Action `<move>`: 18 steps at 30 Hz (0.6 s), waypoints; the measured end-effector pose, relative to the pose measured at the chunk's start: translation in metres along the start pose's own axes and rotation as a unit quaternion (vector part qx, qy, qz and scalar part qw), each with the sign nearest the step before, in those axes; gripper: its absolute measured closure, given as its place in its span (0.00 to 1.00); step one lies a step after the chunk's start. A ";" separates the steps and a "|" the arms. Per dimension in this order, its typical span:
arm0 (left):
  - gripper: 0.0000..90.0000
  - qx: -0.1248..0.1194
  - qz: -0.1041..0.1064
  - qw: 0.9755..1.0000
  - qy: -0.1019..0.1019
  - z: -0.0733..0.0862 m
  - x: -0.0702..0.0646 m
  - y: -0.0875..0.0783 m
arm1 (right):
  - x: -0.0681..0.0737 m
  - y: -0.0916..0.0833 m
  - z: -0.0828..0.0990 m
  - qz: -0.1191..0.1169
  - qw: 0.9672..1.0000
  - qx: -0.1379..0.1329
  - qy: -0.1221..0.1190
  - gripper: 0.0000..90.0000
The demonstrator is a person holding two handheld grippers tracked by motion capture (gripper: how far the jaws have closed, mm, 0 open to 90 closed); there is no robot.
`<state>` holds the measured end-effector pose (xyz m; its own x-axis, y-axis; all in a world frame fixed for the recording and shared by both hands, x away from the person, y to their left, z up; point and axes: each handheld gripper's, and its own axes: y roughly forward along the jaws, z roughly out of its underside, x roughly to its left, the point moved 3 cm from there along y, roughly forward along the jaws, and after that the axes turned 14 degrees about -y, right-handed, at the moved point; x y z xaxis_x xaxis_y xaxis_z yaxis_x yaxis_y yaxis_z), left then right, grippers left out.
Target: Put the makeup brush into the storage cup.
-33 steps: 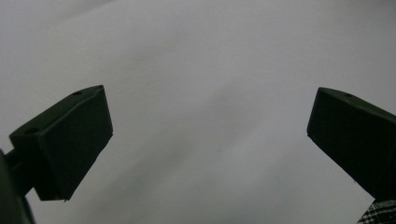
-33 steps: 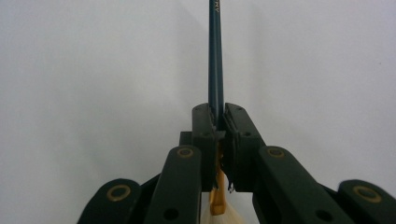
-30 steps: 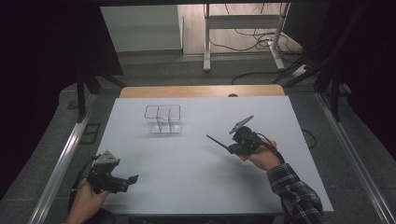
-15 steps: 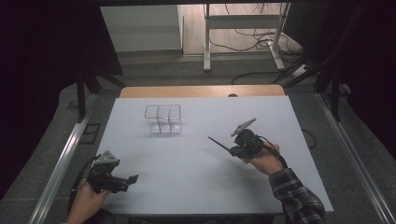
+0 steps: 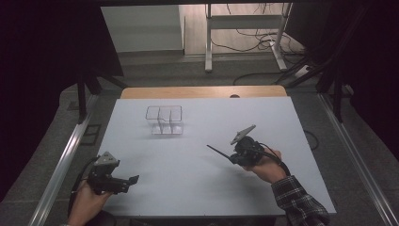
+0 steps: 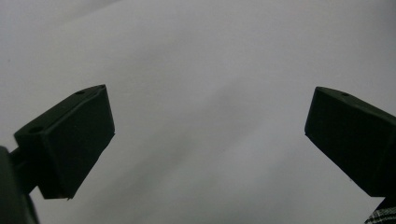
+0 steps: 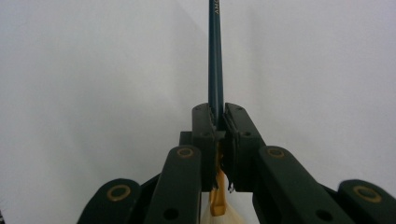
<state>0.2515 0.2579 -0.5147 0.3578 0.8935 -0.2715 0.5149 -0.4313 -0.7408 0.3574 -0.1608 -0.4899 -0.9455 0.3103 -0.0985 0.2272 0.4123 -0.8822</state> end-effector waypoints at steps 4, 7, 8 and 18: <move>0.01 -0.009 0.012 1.000 0.008 -0.003 -0.007 0.001 | 0.003 -0.003 0.000 -0.001 1.000 -0.002 -0.004 0.93; 0.01 -0.010 0.019 1.000 0.022 -0.006 -0.013 0.004 | 0.003 -0.005 0.000 0.000 1.000 -0.003 -0.003 0.93; 0.00 -0.004 0.020 0.999 0.036 -0.007 -0.017 0.007 | 0.002 -0.006 0.000 0.001 1.000 -0.006 -0.004 0.93; 0.00 -0.003 0.022 0.998 0.058 -0.019 -0.029 0.021 | 0.004 -0.007 -0.001 -0.009 1.000 -0.004 -0.013 0.93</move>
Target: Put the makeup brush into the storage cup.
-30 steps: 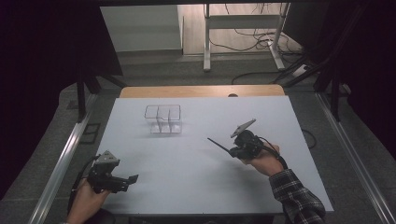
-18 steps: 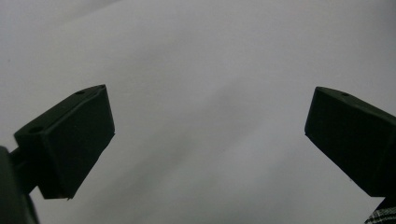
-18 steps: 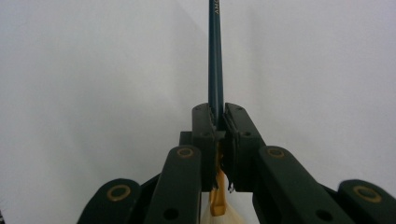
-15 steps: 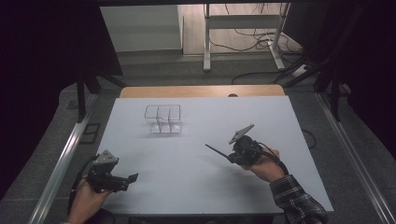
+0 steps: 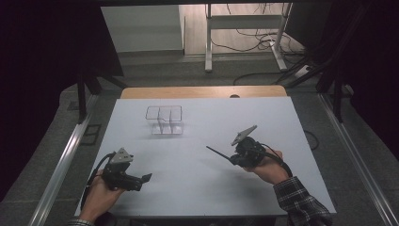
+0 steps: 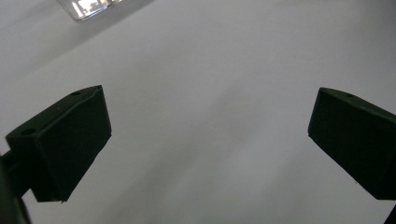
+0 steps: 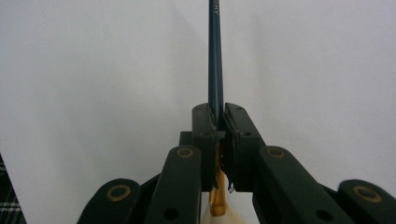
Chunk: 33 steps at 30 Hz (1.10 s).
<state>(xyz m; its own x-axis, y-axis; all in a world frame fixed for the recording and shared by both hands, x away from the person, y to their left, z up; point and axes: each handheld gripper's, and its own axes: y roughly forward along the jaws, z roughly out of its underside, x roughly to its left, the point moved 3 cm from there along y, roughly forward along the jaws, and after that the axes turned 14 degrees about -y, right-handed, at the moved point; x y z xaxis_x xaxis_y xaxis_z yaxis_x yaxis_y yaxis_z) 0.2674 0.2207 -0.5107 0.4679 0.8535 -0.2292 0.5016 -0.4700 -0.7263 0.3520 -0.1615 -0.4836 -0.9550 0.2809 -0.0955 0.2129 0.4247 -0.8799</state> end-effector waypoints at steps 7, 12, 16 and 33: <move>0.00 0.002 0.006 1.000 0.014 -0.010 -0.007 0.011 | 0.003 0.003 -0.005 -0.008 1.000 0.002 -0.006 0.93; 0.00 0.004 0.022 0.999 0.028 -0.019 -0.013 0.019 | 0.005 0.004 -0.008 -0.014 1.000 0.004 -0.013 0.93; 0.00 0.008 0.032 0.999 0.039 -0.025 -0.018 0.025 | 0.007 0.006 -0.011 -0.018 1.000 0.007 -0.019 0.93; 0.01 0.029 0.063 0.993 0.100 -0.045 -0.047 0.053 | 0.017 0.012 -0.026 -0.042 0.998 0.006 -0.048 0.93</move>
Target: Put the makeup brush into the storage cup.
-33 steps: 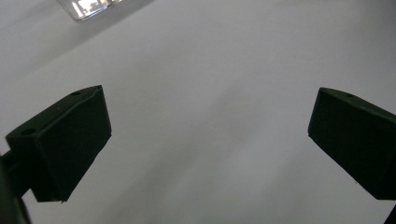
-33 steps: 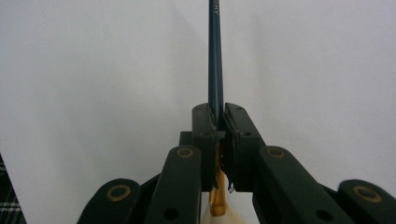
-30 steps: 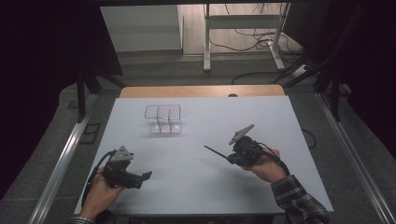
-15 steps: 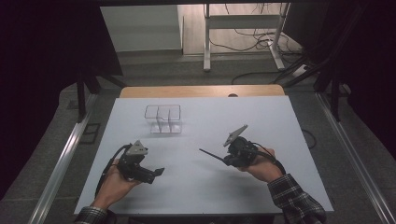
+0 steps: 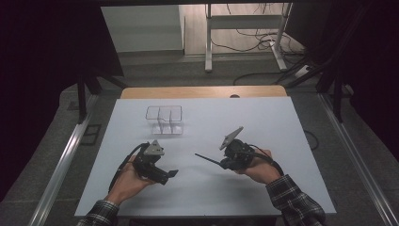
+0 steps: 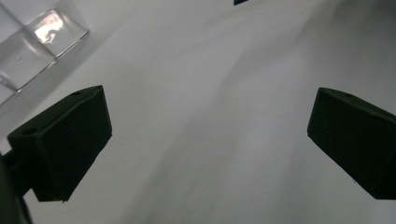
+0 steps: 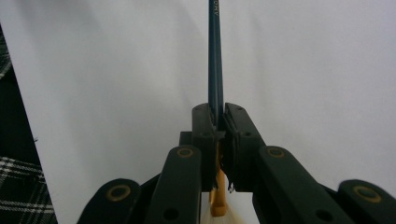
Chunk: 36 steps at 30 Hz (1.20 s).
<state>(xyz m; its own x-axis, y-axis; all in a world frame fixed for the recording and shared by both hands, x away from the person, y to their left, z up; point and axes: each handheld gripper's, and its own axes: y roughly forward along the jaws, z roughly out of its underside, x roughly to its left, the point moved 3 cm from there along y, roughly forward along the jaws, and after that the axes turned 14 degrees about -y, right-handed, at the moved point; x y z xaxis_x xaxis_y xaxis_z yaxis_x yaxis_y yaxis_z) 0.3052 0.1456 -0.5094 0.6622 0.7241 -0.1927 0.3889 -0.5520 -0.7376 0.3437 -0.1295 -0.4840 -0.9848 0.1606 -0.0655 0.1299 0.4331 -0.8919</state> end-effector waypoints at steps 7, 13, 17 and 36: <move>0.01 0.006 0.018 1.000 0.012 -0.007 -0.007 0.011 | 0.003 0.003 -0.007 -0.010 1.000 0.000 -0.012 0.93; 0.01 0.011 0.025 0.999 0.025 -0.012 -0.013 0.018 | 0.006 0.005 -0.013 -0.016 1.000 0.002 -0.022 0.93; 0.01 0.021 0.033 0.999 0.038 -0.015 -0.019 0.025 | 0.011 0.008 -0.019 -0.024 0.999 0.003 -0.033 0.93; 0.06 0.045 0.048 0.994 0.089 -0.024 -0.038 0.045 | 0.021 0.018 -0.033 -0.045 0.997 0.012 -0.058 0.93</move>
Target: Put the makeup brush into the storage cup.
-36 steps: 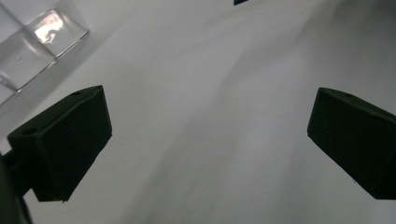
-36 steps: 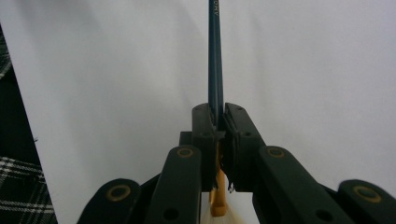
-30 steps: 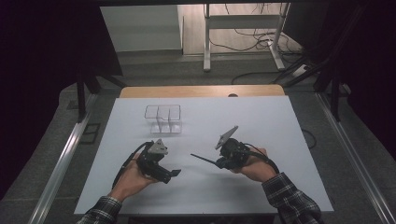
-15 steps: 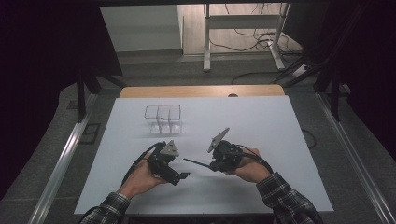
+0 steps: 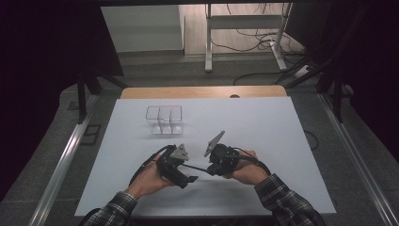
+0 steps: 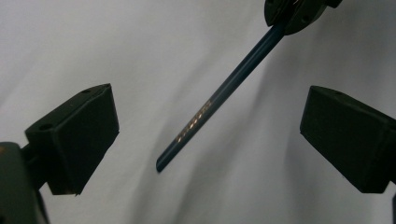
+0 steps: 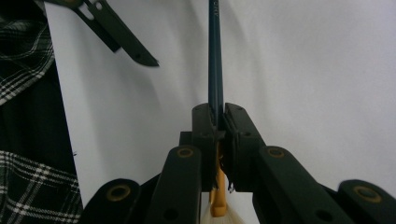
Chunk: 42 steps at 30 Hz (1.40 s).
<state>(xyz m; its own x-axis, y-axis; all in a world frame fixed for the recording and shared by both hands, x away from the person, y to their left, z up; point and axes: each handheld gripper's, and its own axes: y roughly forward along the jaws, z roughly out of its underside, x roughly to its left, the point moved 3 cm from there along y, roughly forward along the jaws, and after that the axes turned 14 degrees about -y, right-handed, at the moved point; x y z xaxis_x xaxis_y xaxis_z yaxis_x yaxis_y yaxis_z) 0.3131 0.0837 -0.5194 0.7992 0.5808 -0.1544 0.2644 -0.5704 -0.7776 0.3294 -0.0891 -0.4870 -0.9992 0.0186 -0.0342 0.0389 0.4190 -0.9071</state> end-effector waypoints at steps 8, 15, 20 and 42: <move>0.13 0.002 0.008 1.000 0.029 -0.005 -0.010 0.005 | 0.002 0.002 -0.005 -0.010 1.000 0.000 -0.005 0.93; 0.26 0.004 0.011 0.998 0.057 -0.008 -0.018 0.006 | 0.003 0.004 -0.007 -0.014 1.000 0.008 -0.006 0.93; 0.40 0.008 0.017 0.997 0.074 -0.007 -0.021 0.006 | 0.004 0.005 -0.008 -0.021 1.000 0.009 -0.007 0.93; 0.81 0.030 0.005 0.993 0.115 -0.004 -0.027 0.007 | 0.008 0.009 -0.012 -0.038 0.999 0.010 -0.013 0.93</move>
<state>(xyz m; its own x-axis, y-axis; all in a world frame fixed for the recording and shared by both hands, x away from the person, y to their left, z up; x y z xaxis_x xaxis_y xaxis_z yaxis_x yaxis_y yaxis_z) 0.2954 0.0619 -0.5183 0.9059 0.4227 -0.0239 0.2287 -0.5360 -0.8127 0.3222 -0.0747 -0.4906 -0.9990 -0.0367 0.0249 -0.0375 0.3999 -0.9158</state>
